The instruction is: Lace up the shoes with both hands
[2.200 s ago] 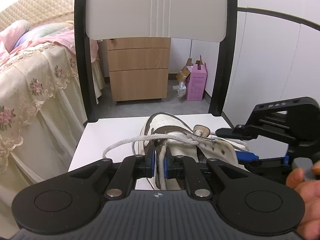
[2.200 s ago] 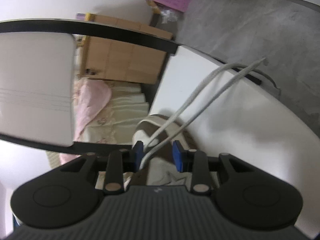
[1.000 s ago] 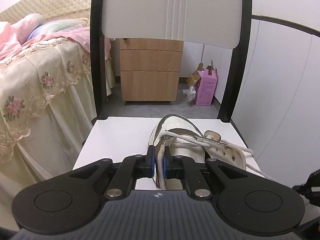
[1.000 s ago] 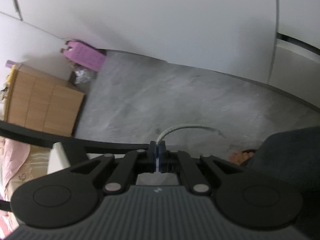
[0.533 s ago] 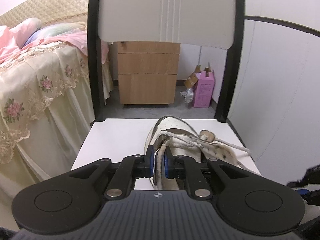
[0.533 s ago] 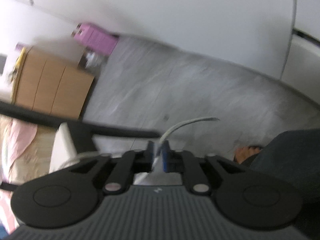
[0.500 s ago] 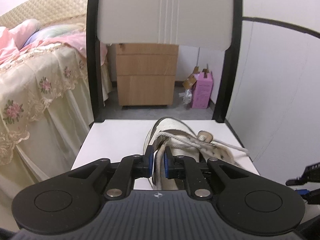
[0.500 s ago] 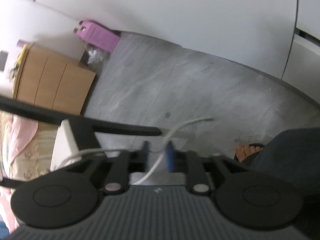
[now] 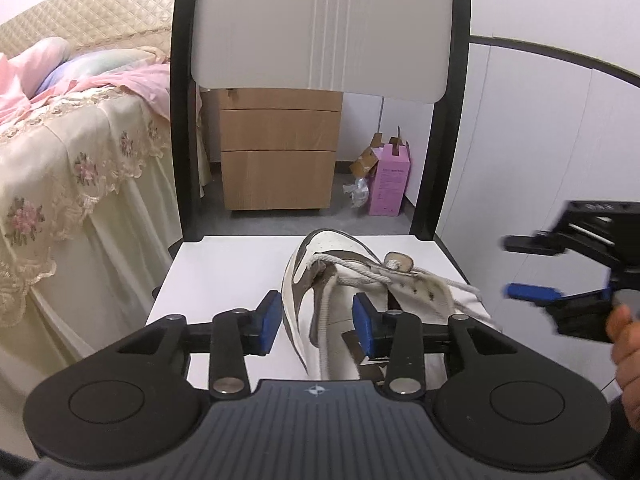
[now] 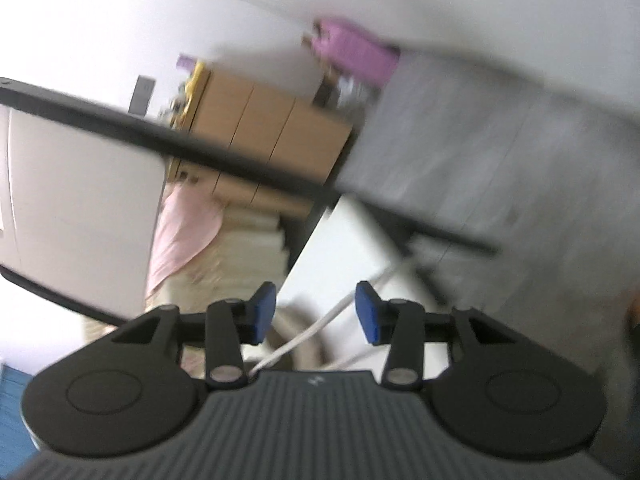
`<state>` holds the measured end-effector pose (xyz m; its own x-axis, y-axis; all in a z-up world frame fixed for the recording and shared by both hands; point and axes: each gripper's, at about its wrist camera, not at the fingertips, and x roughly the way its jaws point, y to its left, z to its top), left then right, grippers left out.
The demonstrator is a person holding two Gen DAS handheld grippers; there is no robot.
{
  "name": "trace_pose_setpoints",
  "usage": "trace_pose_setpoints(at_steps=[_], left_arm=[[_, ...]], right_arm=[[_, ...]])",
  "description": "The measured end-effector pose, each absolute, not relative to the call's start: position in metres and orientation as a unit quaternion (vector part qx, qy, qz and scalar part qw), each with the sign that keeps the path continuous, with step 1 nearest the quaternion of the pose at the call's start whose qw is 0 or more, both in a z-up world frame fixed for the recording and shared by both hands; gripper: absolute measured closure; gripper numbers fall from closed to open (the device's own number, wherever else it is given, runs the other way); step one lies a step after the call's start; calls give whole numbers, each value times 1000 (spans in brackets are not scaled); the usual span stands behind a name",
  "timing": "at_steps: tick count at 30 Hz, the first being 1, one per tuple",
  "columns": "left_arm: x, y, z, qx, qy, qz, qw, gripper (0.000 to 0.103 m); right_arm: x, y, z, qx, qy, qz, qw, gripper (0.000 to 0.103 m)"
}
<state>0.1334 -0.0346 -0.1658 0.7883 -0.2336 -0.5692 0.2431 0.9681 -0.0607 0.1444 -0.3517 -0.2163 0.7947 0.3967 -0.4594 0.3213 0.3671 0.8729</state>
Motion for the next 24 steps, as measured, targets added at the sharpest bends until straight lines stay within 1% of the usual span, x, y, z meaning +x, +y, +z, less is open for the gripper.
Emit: trace_pose_setpoints(at_steps=[3, 5, 8, 11, 12, 15, 17, 20, 24], left_arm=[[138, -30, -169, 8, 299, -134, 945, 61], [140, -28, -170, 10, 295, -137, 945, 63], [145, -26, -172, 6, 296, -143, 944, 70], [150, -24, -172, 8, 295, -149, 944, 71], [151, -23, -172, 13, 293, -151, 944, 71], [153, -24, -174, 16, 294, -158, 943, 71], [154, -25, -175, 20, 293, -158, 943, 71], [156, -26, -178, 22, 297, -157, 942, 71], [157, -26, -183, 23, 301, -158, 940, 71]], right_arm=[[158, -331, -235, 603, 336, 41, 722, 56], [165, -322, -241, 612, 337, 39, 714, 56], [176, -316, -248, 621, 343, 33, 704, 56], [183, -316, -249, 610, 341, 17, 715, 57], [185, -315, -249, 604, 339, 10, 722, 60], [189, -315, -253, 586, 329, -19, 740, 98], [190, -315, -254, 577, 315, -23, 753, 99], [187, -307, -234, 541, 288, -17, 790, 99], [173, -297, -186, 496, 199, 16, 845, 99]])
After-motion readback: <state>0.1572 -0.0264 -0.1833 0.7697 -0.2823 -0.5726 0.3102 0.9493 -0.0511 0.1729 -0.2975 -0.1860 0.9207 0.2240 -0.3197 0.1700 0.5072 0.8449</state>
